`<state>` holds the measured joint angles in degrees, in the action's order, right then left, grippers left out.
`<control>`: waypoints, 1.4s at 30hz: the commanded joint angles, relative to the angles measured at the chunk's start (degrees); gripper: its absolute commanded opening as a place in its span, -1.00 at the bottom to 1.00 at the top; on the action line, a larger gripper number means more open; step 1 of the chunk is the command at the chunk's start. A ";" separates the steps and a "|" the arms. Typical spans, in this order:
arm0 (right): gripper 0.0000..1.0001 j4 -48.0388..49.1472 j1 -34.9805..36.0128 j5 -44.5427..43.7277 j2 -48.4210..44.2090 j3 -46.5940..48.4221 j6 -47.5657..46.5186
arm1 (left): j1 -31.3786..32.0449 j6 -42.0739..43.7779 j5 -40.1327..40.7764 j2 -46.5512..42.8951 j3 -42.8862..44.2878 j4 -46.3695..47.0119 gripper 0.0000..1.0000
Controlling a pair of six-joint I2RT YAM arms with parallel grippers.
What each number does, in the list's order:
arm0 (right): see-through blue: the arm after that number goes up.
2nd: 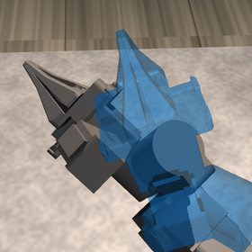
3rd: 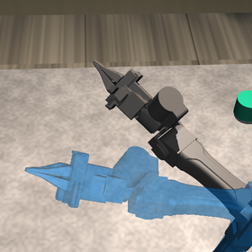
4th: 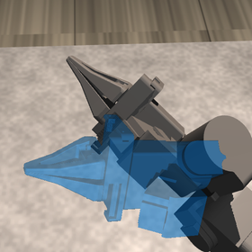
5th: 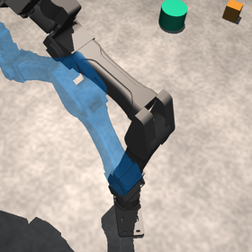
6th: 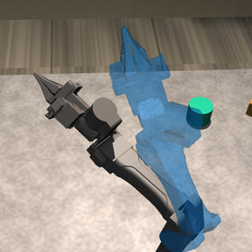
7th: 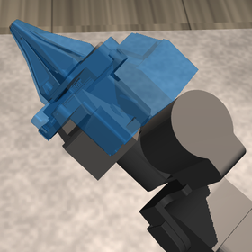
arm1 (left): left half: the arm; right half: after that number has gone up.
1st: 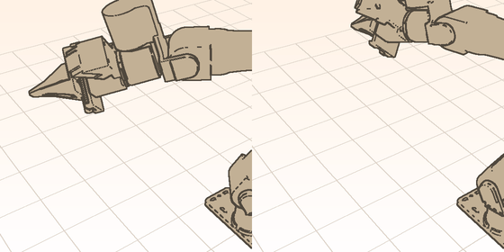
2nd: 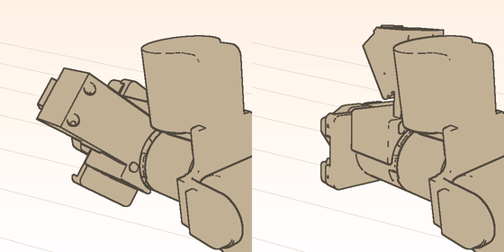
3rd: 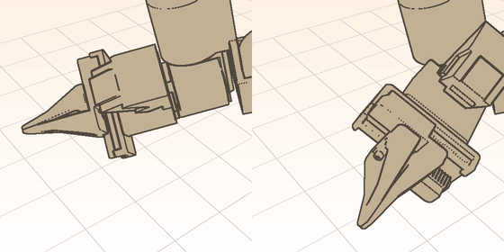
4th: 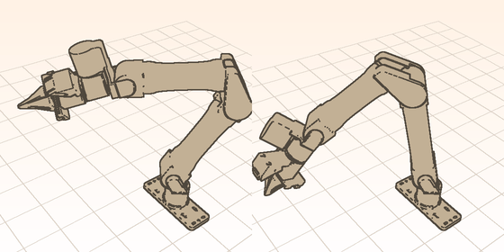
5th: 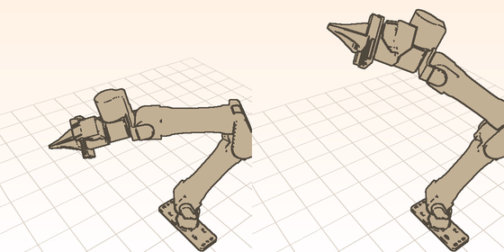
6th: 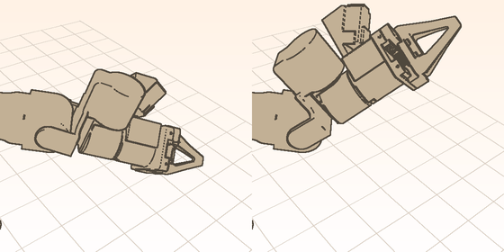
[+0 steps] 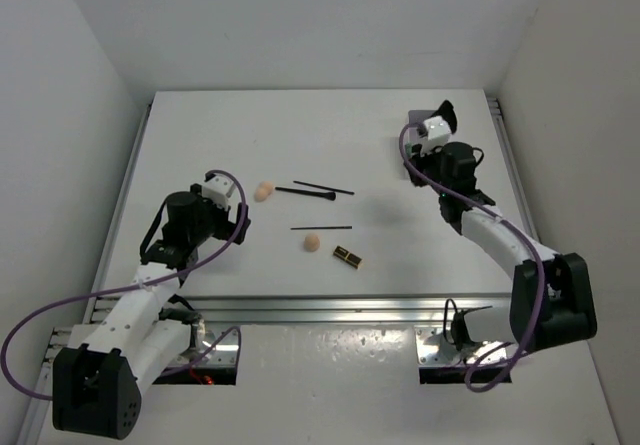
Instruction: Organize the makeup
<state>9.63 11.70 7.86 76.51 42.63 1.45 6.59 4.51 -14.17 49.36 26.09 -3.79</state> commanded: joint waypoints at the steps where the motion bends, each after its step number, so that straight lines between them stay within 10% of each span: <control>1: -1.00 35.05 -4.48 -12.67 4.85 -4.22 8.49 | -0.61 0.85 -0.06 0.55 0.46 1.43 0.93; 24: -1.00 36.60 -11.18 -11.72 29.92 6.76 14.54 | -2.46 3.84 1.61 10.40 6.96 1.24 0.93; 42: -1.00 35.99 -11.00 -9.88 29.58 2.81 14.55 | -2.46 4.45 2.13 10.40 6.96 1.77 0.93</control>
<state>44.56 0.47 -3.79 108.03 46.68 15.25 4.78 8.49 -12.16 60.05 31.03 -3.88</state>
